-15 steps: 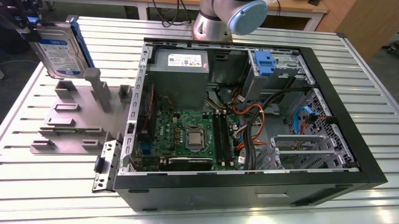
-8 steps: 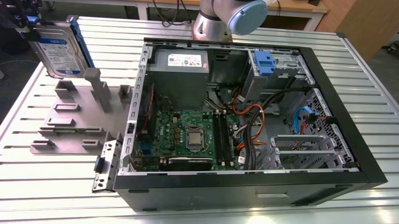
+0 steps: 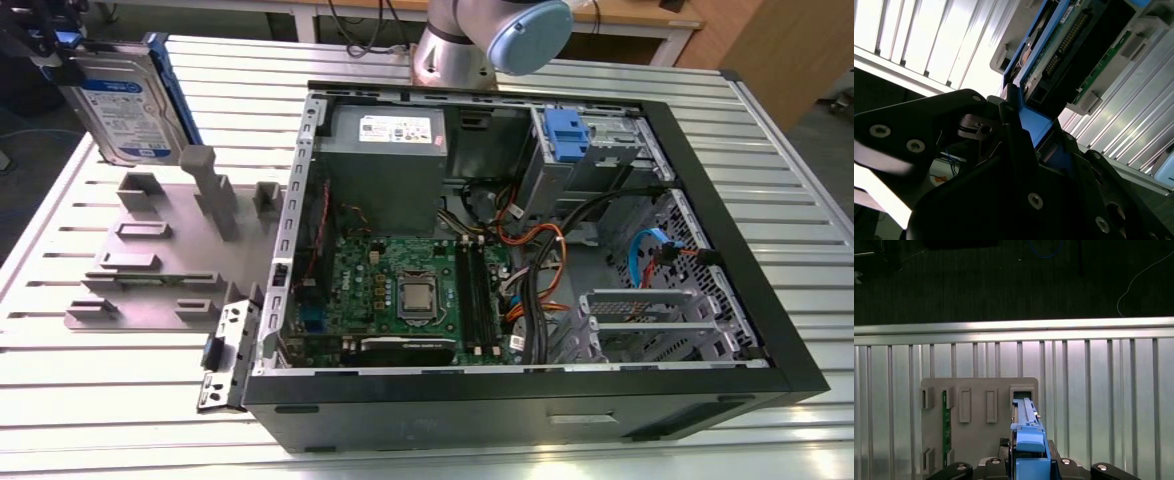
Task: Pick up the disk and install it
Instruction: 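Pick up the disk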
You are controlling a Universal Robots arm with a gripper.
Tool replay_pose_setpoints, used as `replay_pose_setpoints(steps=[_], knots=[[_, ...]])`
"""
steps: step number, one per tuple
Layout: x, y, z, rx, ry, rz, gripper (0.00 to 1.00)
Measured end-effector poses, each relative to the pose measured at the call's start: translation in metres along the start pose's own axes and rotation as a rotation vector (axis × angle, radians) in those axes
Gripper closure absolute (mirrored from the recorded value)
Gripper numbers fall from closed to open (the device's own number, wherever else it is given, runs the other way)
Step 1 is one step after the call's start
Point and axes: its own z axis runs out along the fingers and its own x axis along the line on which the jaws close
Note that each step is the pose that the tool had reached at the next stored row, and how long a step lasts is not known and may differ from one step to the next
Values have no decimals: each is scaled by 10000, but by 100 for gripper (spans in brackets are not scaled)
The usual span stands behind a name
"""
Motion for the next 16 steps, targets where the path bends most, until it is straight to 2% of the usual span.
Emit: replay_pose_setpoints(steps=[16], knots=[[1,-1,-38,-1,0,0,64]])
